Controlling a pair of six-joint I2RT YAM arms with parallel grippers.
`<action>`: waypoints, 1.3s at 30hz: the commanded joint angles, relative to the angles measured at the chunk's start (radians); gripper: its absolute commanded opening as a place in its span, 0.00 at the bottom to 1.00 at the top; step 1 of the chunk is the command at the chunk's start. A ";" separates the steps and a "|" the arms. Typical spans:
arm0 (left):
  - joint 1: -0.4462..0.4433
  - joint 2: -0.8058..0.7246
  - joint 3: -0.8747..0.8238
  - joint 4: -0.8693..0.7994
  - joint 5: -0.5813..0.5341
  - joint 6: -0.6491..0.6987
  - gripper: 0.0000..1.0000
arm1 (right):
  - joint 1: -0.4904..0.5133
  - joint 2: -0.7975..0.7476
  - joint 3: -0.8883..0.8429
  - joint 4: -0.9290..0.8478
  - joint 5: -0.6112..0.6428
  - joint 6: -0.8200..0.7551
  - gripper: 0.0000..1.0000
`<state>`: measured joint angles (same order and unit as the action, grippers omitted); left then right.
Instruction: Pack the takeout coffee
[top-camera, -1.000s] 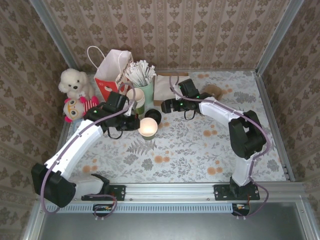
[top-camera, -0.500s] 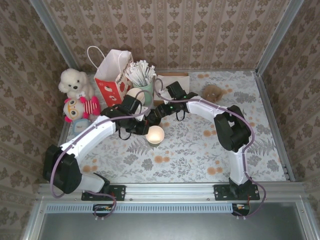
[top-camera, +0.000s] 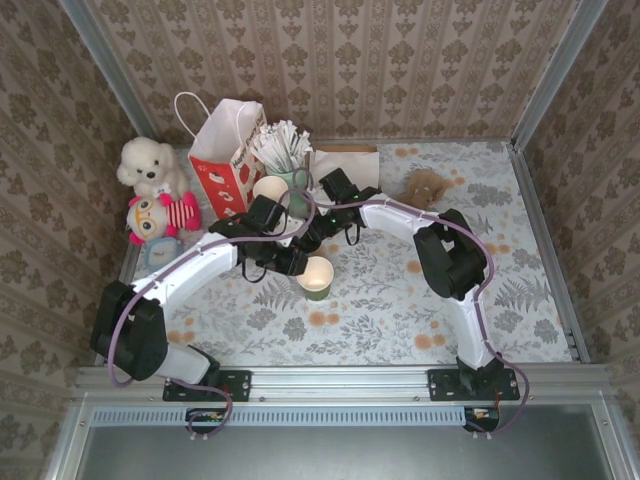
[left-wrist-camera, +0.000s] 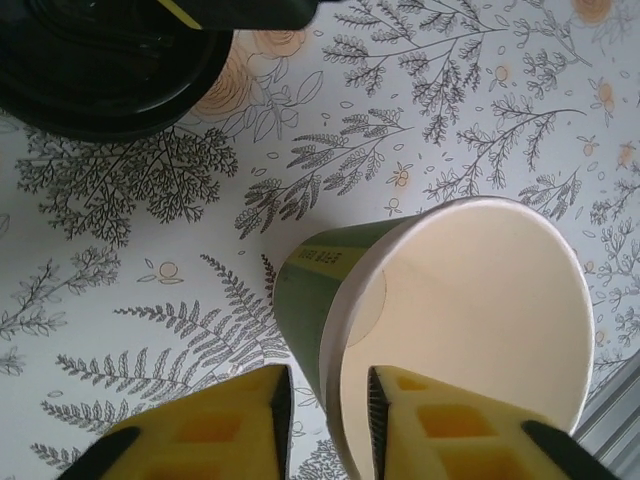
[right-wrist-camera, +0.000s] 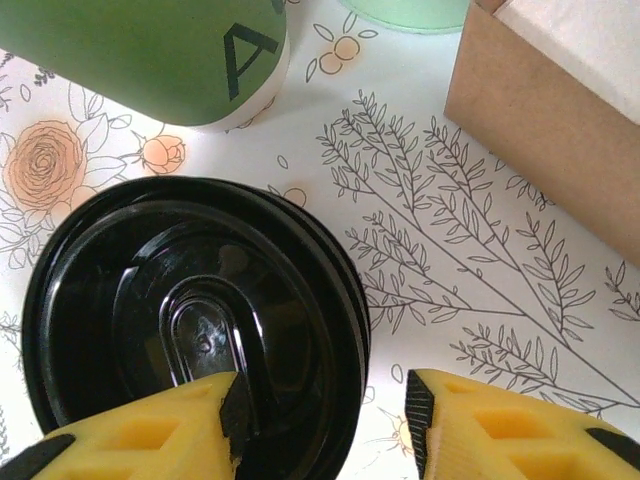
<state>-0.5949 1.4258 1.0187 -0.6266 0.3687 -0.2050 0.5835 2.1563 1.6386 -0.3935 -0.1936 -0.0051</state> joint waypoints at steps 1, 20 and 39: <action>0.003 -0.022 -0.012 0.034 0.061 -0.002 0.49 | 0.008 0.029 0.057 -0.050 0.031 -0.012 0.41; 0.183 -0.308 -0.208 0.266 -0.118 -0.419 1.00 | 0.012 0.027 0.085 -0.070 0.087 -0.054 0.18; 0.230 -0.265 -0.122 0.237 -0.149 -0.439 1.00 | 0.034 -0.112 -0.016 0.041 0.231 0.028 0.09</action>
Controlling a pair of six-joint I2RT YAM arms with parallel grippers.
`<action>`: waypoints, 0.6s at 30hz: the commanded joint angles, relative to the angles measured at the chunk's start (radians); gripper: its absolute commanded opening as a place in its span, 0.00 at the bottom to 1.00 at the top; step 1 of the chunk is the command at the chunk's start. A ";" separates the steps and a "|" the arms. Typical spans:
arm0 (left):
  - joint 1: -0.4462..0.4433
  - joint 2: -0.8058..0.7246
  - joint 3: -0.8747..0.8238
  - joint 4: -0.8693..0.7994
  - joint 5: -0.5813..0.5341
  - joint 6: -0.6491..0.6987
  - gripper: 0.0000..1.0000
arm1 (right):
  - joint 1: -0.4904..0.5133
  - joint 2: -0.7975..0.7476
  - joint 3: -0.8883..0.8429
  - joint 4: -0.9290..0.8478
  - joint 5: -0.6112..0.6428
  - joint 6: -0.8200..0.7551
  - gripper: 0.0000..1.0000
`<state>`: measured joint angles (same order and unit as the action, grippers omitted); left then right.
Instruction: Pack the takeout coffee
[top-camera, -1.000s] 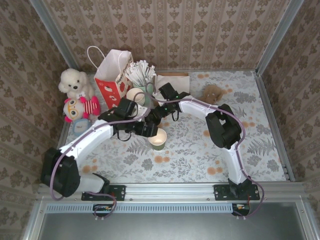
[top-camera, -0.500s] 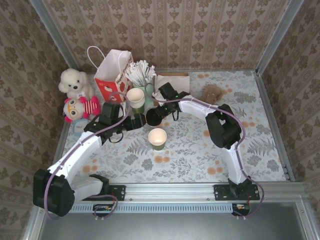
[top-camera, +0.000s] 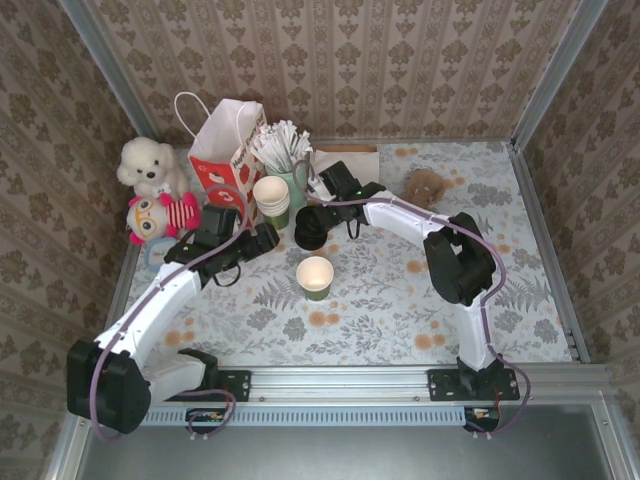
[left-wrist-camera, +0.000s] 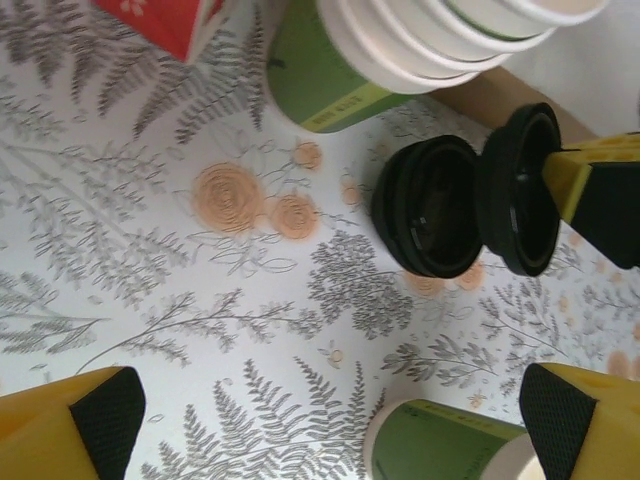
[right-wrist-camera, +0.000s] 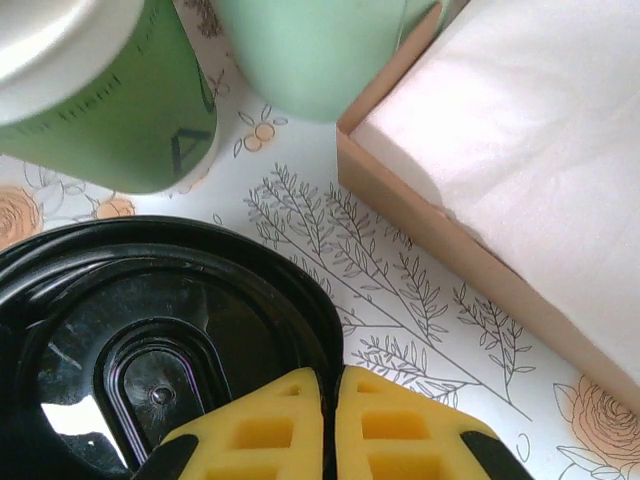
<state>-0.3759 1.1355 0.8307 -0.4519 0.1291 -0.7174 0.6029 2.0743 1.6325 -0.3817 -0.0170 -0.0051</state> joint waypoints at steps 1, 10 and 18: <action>0.011 0.038 0.083 0.057 0.104 0.097 1.00 | 0.017 -0.032 -0.008 0.032 0.063 0.032 0.08; 0.029 0.107 0.078 0.167 0.197 0.098 1.00 | 0.064 -0.103 -0.085 0.127 0.177 0.018 0.08; 0.008 0.186 0.090 0.268 0.205 0.092 0.93 | 0.098 -0.182 -0.194 0.262 0.309 -0.019 0.08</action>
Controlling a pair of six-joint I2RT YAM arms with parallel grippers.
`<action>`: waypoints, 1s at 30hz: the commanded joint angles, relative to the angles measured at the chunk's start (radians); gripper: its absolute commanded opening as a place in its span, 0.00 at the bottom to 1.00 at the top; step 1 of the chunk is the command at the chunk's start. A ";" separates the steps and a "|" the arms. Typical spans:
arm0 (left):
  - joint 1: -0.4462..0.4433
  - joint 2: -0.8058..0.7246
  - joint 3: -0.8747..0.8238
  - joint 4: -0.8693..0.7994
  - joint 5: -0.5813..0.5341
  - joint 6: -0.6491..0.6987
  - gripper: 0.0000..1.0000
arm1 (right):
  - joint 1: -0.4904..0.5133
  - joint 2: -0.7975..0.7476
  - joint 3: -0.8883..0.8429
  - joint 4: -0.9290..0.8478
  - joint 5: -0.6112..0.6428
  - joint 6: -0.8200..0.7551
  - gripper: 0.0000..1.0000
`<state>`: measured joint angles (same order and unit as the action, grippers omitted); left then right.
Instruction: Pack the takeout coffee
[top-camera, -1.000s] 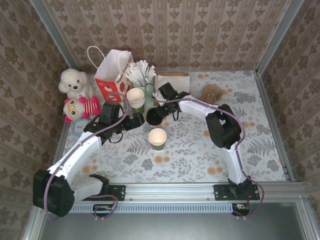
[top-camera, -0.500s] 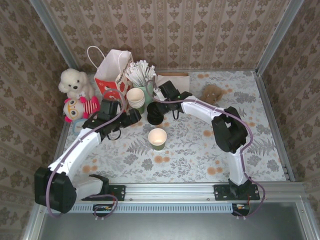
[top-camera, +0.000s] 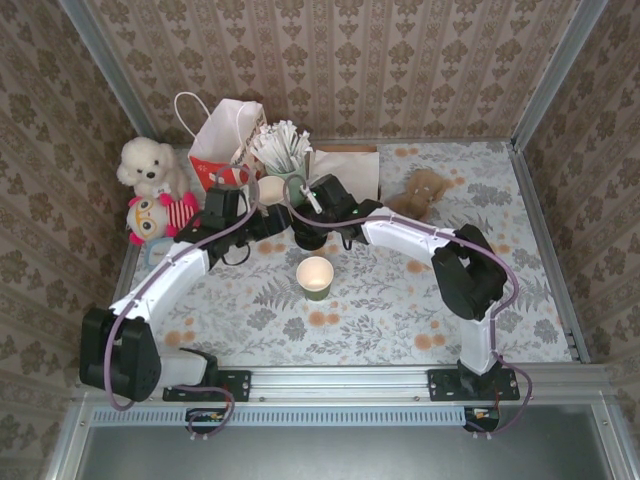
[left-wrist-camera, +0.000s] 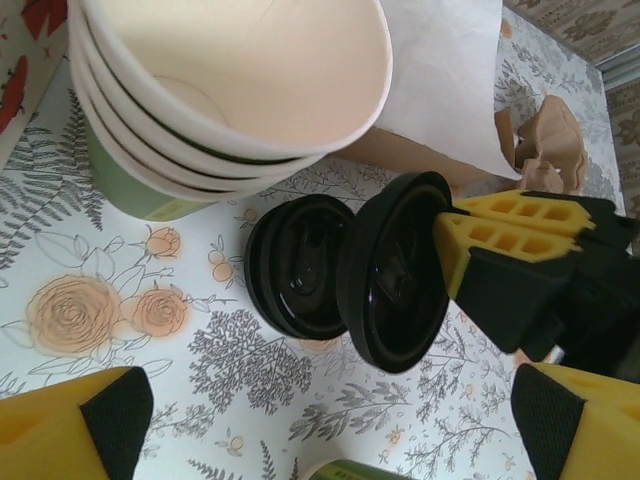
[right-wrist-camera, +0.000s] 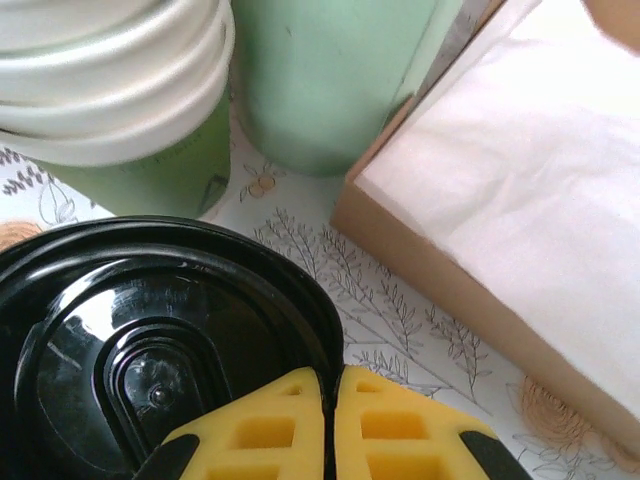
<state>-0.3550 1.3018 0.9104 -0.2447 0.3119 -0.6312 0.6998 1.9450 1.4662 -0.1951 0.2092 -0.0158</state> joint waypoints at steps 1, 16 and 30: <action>-0.018 0.023 0.010 0.069 0.021 0.003 0.91 | 0.001 -0.056 -0.031 0.079 0.101 0.010 0.08; -0.188 0.045 -0.004 0.210 -0.223 -0.071 0.75 | 0.002 -0.151 -0.090 0.114 0.180 0.177 0.07; -0.200 0.166 0.079 0.274 -0.145 -0.070 0.46 | 0.003 -0.186 -0.083 0.045 0.194 0.303 0.06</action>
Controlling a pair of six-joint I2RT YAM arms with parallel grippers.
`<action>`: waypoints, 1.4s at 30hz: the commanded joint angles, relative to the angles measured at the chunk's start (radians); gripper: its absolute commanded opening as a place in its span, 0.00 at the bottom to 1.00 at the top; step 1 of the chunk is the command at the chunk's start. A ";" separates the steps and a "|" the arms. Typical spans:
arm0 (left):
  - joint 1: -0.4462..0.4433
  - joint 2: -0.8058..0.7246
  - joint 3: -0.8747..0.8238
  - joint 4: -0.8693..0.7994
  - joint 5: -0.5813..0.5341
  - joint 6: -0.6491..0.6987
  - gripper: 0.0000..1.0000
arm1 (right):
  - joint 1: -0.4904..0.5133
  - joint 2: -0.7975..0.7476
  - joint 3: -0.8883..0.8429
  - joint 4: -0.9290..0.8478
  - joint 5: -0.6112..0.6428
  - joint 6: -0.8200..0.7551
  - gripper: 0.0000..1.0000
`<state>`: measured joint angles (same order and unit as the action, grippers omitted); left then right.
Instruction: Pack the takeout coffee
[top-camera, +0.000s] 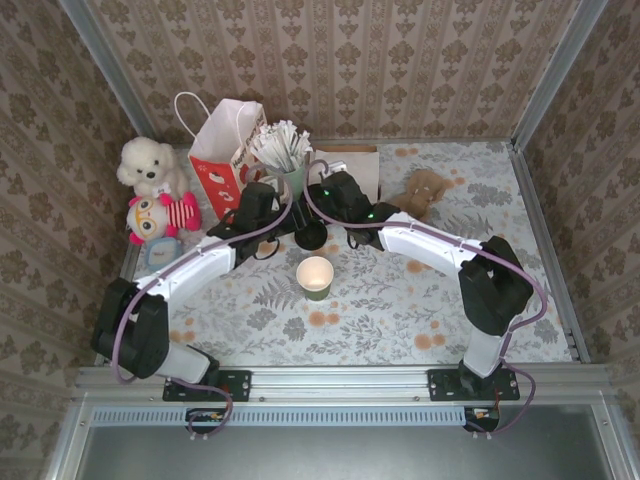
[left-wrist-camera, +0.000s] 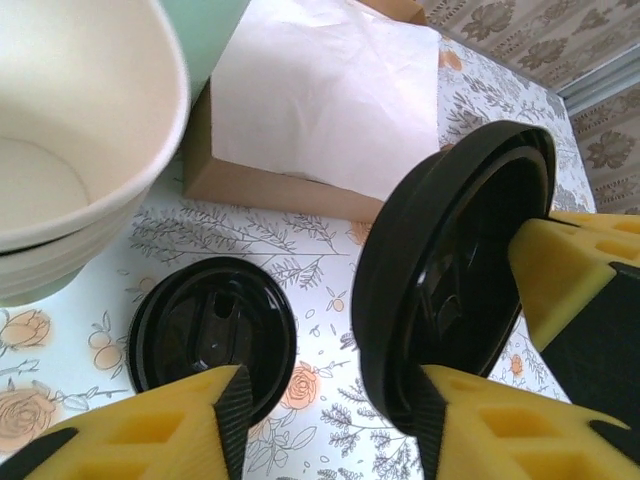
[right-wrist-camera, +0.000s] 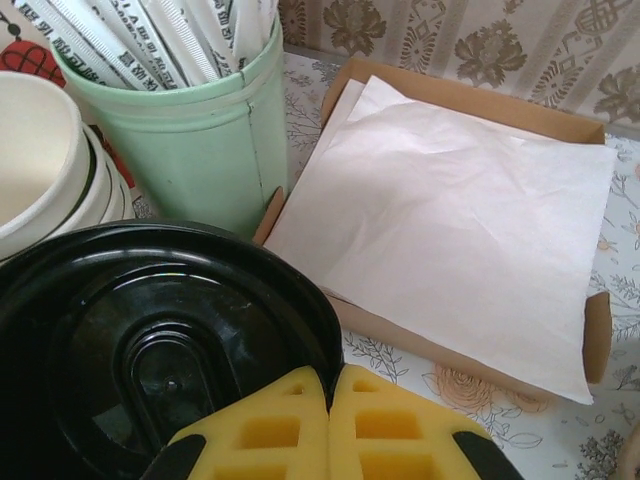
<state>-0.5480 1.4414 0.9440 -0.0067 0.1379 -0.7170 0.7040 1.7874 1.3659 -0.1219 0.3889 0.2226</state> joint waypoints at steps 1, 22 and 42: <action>-0.008 0.036 0.054 0.036 0.035 0.023 0.45 | -0.001 -0.027 0.019 -0.030 0.009 0.074 0.06; -0.007 0.051 0.197 -0.210 0.051 0.455 0.09 | -0.135 -0.142 0.058 -0.214 -0.553 -0.195 0.57; -0.026 -0.022 0.240 -0.257 0.231 0.613 0.10 | -0.188 -0.044 0.267 -0.485 -0.733 -0.392 0.49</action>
<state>-0.5652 1.4605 1.1706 -0.2562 0.3260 -0.1410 0.5095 1.7290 1.5921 -0.5800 -0.3340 -0.1627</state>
